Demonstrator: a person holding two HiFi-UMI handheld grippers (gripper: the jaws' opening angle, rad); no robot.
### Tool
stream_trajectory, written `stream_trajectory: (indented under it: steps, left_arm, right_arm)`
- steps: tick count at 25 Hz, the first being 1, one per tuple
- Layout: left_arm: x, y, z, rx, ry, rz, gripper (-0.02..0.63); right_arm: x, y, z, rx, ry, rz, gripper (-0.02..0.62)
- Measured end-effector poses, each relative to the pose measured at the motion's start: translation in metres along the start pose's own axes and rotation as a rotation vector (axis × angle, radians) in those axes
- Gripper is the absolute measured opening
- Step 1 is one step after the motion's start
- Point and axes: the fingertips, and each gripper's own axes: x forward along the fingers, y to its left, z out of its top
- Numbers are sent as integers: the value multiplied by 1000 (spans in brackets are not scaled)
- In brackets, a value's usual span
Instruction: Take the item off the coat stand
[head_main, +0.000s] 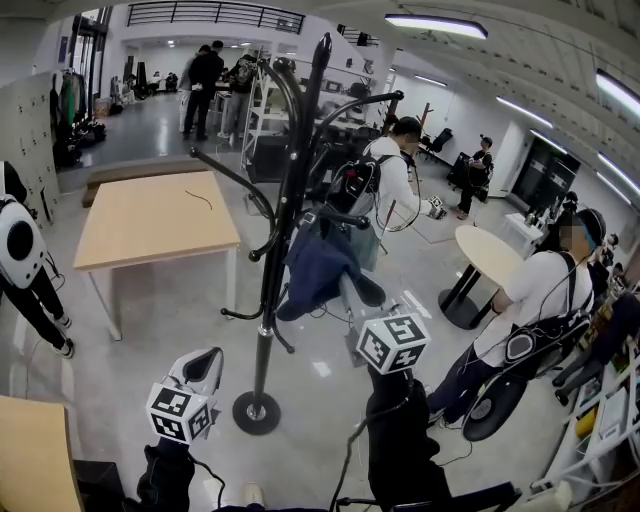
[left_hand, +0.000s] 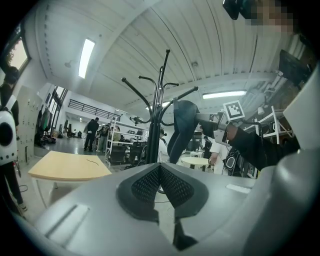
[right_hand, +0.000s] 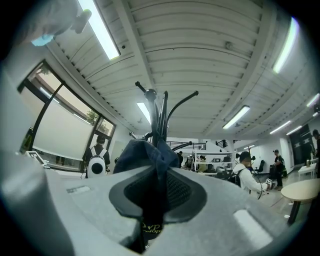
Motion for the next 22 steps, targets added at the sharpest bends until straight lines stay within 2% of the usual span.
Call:
stream_trajectory:
  steps: [22]
  left_arm:
    - [-1, 5, -1, -14, -16, 3, 3]
  right_arm:
    - [-10, -5, 52, -28, -97, -23, 40]
